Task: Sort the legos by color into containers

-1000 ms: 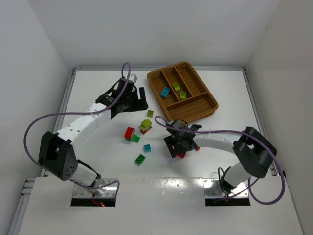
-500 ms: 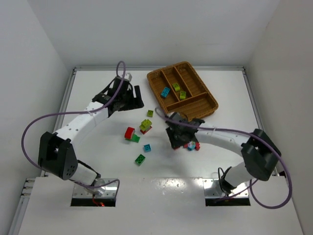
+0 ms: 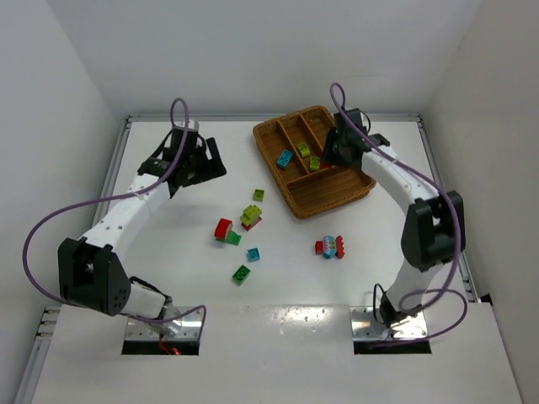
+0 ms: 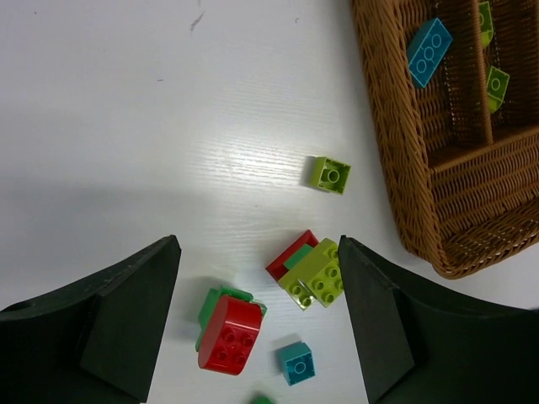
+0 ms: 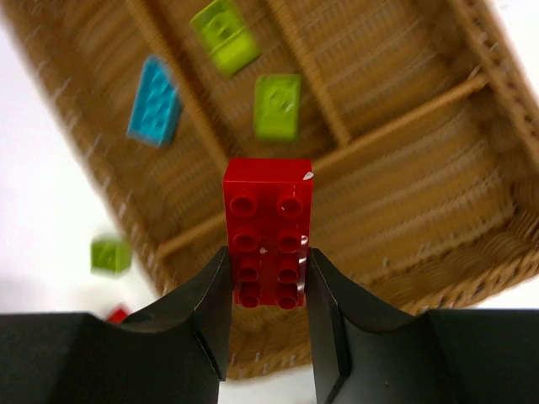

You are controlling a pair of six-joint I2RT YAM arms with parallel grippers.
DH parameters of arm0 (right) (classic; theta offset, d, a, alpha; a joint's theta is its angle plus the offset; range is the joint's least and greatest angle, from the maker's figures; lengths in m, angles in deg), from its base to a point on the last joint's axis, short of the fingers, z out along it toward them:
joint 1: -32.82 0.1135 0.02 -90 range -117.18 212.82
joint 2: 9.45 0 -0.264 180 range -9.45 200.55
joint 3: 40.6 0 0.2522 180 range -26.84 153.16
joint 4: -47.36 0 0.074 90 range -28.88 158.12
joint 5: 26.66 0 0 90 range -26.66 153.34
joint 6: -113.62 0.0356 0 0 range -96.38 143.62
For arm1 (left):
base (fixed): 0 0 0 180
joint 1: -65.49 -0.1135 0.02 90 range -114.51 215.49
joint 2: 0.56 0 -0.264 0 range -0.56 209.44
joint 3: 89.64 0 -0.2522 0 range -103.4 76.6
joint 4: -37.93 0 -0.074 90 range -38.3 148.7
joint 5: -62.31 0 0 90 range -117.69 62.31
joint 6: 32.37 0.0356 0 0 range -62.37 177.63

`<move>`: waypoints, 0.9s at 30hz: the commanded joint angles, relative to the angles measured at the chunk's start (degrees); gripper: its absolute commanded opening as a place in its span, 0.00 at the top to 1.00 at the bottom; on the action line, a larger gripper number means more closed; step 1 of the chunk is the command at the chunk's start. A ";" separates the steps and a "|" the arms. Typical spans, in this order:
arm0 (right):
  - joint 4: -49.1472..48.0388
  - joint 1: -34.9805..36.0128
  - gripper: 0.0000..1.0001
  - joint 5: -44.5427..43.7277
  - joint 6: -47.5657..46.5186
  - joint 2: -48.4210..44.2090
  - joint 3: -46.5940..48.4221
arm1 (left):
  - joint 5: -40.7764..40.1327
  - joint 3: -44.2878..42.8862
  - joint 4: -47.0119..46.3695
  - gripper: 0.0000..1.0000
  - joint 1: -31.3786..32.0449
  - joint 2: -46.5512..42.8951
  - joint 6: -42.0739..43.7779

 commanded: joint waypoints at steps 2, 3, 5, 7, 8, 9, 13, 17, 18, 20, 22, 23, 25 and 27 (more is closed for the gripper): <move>-1.54 -4.32 0.70 -2.57 2.73 8.73 11.07 | -0.95 -0.46 0.04 0.18 -1.38 -1.46 -0.39; -0.84 -4.94 0.70 -3.27 2.74 10.77 13.11 | -0.95 -0.46 0.04 0.18 -1.99 -1.45 -0.39; -0.31 -6.52 0.70 -3.81 2.74 16.73 19.07 | -0.95 -0.46 0.04 0.18 -1.99 -0.85 -0.39; 1.34 -7.06 0.70 -3.19 2.74 20.97 23.57 | -0.42 -0.46 0.04 0.18 -2.52 -0.32 0.13; 1.88 -7.67 0.69 -3.19 3.35 22.90 27.85 | -0.42 -0.46 -0.48 0.18 -2.52 0.38 0.13; 1.89 -7.67 0.69 -3.19 3.35 26.14 29.81 | 0.10 -0.46 -0.49 0.18 -2.52 0.39 0.13; 4.78 -8.29 0.61 -5.39 4.67 32.84 39.14 | 1.16 -0.99 -0.49 0.18 -3.14 2.06 1.36; 5.57 -8.82 0.37 -5.13 5.20 34.87 41.78 | -3.49 -2.31 1.00 0.08 -3.14 1.36 1.89; 5.58 -8.82 0.37 -5.13 5.20 34.35 42.31 | -4.11 -2.31 1.53 0.07 -3.14 0.23 1.89; 6.19 -8.12 0.36 -6.18 4.41 32.25 40.39 | -4.64 -2.31 2.05 0.07 -3.14 -0.48 2.50; 4.98 -6.89 0.37 -6.18 3.62 26.81 34.53 | -5.26 -1.79 2.59 0.07 -3.14 -1.10 2.51; 4.36 -6.88 0.41 -5.57 3.62 24.35 31.71 | -5.78 -1.08 3.20 0.07 -3.14 -1.80 2.51; 0.95 -3.30 0.47 -3.47 2.57 15.16 20.82 | -6.92 -0.21 3.81 0.07 -3.66 -3.37 1.90; -0.83 0.57 0.48 -3.46 2.56 8.63 8.99 | -11.02 0.59 5.38 0.11 -3.66 -4.44 -1.07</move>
